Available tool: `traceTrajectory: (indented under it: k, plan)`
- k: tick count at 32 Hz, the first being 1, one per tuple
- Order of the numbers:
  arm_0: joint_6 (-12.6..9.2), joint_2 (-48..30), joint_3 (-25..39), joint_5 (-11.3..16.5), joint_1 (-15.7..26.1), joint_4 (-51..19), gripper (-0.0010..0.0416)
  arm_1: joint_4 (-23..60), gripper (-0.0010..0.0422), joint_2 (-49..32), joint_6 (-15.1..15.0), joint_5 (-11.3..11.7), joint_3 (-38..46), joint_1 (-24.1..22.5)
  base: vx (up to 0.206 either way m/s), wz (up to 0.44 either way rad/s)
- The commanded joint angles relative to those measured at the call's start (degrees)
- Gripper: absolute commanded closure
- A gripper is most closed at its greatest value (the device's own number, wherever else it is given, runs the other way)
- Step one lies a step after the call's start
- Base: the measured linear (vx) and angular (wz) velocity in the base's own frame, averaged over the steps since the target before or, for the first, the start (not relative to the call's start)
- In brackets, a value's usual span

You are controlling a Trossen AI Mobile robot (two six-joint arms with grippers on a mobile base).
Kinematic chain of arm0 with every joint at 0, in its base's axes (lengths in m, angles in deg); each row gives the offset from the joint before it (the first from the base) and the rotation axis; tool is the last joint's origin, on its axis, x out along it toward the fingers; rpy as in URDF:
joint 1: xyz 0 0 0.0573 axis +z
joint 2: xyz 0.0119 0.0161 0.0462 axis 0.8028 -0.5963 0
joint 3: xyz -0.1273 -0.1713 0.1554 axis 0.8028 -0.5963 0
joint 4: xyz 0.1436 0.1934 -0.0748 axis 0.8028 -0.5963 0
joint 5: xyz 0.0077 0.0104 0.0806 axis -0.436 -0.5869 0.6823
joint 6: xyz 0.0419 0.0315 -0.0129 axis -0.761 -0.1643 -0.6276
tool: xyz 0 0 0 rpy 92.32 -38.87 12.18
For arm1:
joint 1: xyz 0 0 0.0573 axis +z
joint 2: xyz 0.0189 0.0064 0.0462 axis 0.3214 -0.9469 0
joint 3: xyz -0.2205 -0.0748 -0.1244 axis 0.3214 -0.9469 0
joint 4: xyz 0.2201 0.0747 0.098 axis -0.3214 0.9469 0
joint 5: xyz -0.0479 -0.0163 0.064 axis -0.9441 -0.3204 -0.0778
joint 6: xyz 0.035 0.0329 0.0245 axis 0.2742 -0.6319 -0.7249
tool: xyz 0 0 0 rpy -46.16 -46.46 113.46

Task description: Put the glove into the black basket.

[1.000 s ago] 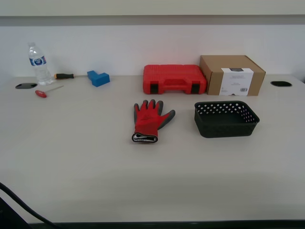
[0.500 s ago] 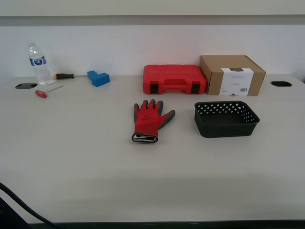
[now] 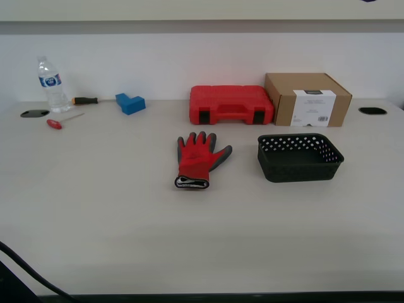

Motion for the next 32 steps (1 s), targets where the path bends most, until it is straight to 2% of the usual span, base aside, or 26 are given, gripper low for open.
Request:
traceTrajectory:
  k: [1,4,9,11,13,15,17,22,23,26,29,32]
  plan:
    - [2.3,-2.2,2.6,0.2,4.5,-2.1,0.0405,-0.2,0.0412,0.0,0.0,0.2,0.1,0.0,0.0,0.0]
    - [3.4,-4.3,3.1,0.2,9.5,-2.4,0.0405,-0.2,0.0412,0.0,0.0,0.2,0.1,0.0,0.0,0.0]
    - [3.5,-8.5,3.2,0.5,16.5,-2.4,0.0405,-0.2,0.0412,0.0,0.0,0.2,0.1,0.0,0.0,0.0]
    - [4.2,-10.3,3.2,0.4,18.8,-2.4,0.0405,-0.2,0.0412,0.0,0.0,0.2,0.1,0.0,0.0,0.0]
    - [5.8,-12.3,3.2,0.4,21.0,-2.4,0.0405,-0.2,0.0412,0.0,0.0,0.2,0.1,0.0,0.0,0.0]
    - [5.1,-14.5,4.2,-0.5,22.6,-4.1,0.0405,-0.2,0.0412,0.0,0.0,0.2,0.1,0.0,0.0,0.0]
    - [5.2,-16.5,6.1,-3.5,22.9,-7.9,0.0405,-0.2,0.0412,0.0,0.0,0.2,0.1,0.0,0.0,0.0]
    - [6.0,-21.7,13.4,-3.8,22.9,-20.3,0.0405,-0.2,0.0412,0.0,0.0,0.2,0.1,0.0,0.0,0.0]
    - [7.0,-24.1,17.4,-4.0,22.9,-26.7,0.0405,-0.2,0.0412,0.0,0.0,0.2,0.1,0.0,0.0,0.0]
    - [8.0,-27.5,22.4,-4.9,23.0,-31.3,0.0405,-0.2,0.0412,0.0,0.0,0.2,0.1,0.0,0.0,0.0]
    - [8.1,-29.3,26.1,-5.9,23.0,-33.8,0.0404,-0.1,0.0412,0.0,0.0,0.2,0.1,0.0,0.0,0.0]
    - [8.2,-32.4,30.9,-6.4,23.1,-39.1,0.0396,-0.1,0.0412,0.0,0.0,0.2,0.1,0.0,0.0,0.0]
